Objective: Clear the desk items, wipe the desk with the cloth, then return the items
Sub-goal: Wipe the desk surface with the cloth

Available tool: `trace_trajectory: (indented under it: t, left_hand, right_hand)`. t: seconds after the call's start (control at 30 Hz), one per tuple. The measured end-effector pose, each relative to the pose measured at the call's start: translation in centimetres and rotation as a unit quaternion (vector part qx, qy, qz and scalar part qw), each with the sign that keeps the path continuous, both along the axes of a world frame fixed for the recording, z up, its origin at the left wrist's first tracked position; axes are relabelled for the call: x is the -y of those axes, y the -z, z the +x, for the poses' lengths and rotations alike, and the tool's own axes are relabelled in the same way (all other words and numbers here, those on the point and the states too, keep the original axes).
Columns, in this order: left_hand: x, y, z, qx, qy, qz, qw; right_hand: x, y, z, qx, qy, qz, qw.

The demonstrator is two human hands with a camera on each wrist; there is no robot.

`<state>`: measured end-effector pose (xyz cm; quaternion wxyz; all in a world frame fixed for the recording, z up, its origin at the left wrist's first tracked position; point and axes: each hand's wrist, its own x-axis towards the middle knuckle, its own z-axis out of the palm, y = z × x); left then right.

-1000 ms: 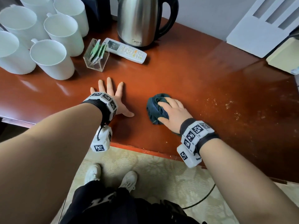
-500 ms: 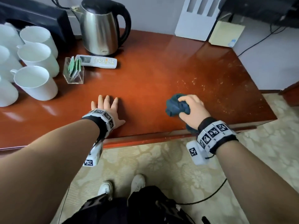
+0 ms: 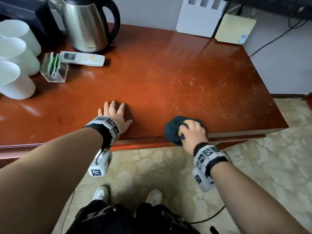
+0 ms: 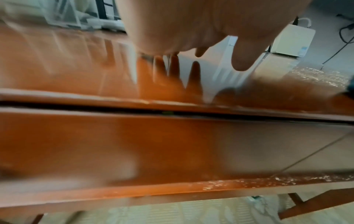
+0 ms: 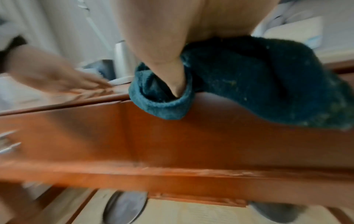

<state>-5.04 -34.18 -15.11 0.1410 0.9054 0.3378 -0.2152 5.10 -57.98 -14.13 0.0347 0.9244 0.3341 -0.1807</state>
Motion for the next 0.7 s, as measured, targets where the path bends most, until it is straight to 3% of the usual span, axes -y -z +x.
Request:
trace_trajectory:
  t: [0.07, 0.13, 0.2, 0.27, 0.3, 0.37, 0.47, 0.57, 0.7]
  left_hand:
    - [1.8, 0.6, 1.2, -0.014, -0.010, 0.005, 1.000]
    - [2.7, 1.1, 1.9, -0.019, -0.027, 0.018, 0.999]
    - [3.0, 1.5, 2.1, -0.023, -0.038, 0.024, 0.999]
    - [3.0, 1.6, 2.1, -0.029, -0.042, 0.023, 0.998]
    - [3.1, 1.6, 2.1, -0.029, -0.044, 0.022, 0.998]
    - [3.3, 1.6, 2.1, -0.017, -0.052, 0.022, 0.998]
    - [3.5, 1.6, 2.2, -0.012, -0.055, 0.033, 0.998]
    - [3.4, 1.5, 2.4, -0.028, -0.059, 0.028, 0.997]
    - [3.4, 1.3, 2.5, -0.036, -0.061, 0.020, 0.997]
  right_hand:
    - [3.1, -1.6, 3.2, -0.015, 0.100, 0.028, 0.994]
    - [4.1, -3.3, 5.7, -0.026, 0.183, 0.125, 0.975]
    - [3.1, -4.7, 6.7, -0.060, 0.189, 0.256, 0.946]
    - [0.4, -5.8, 6.2, -0.164, 0.155, 0.375, 0.899]
    - [-1.0, -5.9, 5.8, -0.216, 0.135, 0.385, 0.887]
    - [-3.8, -5.4, 5.5, -0.236, 0.098, 0.319, 0.913]
    - [-6.5, -3.8, 5.0, -0.138, 0.054, 0.183, 0.972]
    - [-7.4, -1.0, 3.8, -0.110, -0.085, 0.121, 0.983]
    - [-6.1, 1.6, 3.0, -0.001, -0.148, 0.089, 0.985]
